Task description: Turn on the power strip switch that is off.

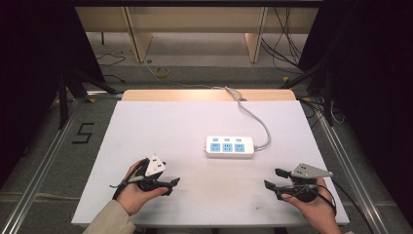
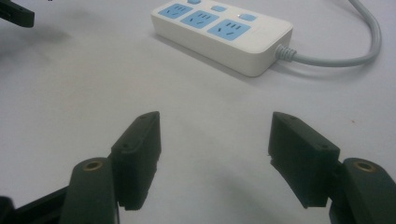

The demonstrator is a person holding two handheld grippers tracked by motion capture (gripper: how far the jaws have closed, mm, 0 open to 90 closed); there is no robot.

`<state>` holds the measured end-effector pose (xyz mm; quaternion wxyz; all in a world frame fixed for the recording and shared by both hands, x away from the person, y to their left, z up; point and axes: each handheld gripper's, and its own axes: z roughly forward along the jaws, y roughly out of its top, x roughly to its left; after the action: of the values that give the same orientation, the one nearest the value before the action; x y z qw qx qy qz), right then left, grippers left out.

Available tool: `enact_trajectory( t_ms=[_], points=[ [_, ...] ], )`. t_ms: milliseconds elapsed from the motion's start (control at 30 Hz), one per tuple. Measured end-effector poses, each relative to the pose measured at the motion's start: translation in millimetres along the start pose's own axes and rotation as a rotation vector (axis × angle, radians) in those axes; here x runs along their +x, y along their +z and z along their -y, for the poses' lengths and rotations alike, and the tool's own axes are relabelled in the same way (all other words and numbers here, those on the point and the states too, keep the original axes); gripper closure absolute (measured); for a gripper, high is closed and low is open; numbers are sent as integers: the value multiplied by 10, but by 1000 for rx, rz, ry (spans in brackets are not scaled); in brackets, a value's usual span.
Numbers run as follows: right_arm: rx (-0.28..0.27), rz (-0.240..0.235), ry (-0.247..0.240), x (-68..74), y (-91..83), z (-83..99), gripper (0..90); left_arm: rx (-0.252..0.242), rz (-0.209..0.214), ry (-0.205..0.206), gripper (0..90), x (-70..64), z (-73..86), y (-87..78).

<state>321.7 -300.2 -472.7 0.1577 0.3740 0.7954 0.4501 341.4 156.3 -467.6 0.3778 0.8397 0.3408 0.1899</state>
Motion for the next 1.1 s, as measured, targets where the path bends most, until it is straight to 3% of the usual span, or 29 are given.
enact_trajectory(
  t_ms=[233, 367, 733, 933, 1100],
  points=[
    [7, -6, -11, 29, -9, -9, 392, -2, -13, -2, 273, 11, -4, -12],
    [22, -3, -31, 50, -26, -31, 468, -1, -30, -6, 282, 43, 6, -18],
    [66, 2, -66, 52, -51, -93, 737, 11, -50, -24, 282, 101, 28, -25],
    [120, 4, -105, 64, -33, -146, 900, 23, -59, -22, 280, 103, 32, -22],
    [171, 0, -114, 89, 20, -219, 900, 16, -60, -22, 281, 95, 29, -14]
  ],
)
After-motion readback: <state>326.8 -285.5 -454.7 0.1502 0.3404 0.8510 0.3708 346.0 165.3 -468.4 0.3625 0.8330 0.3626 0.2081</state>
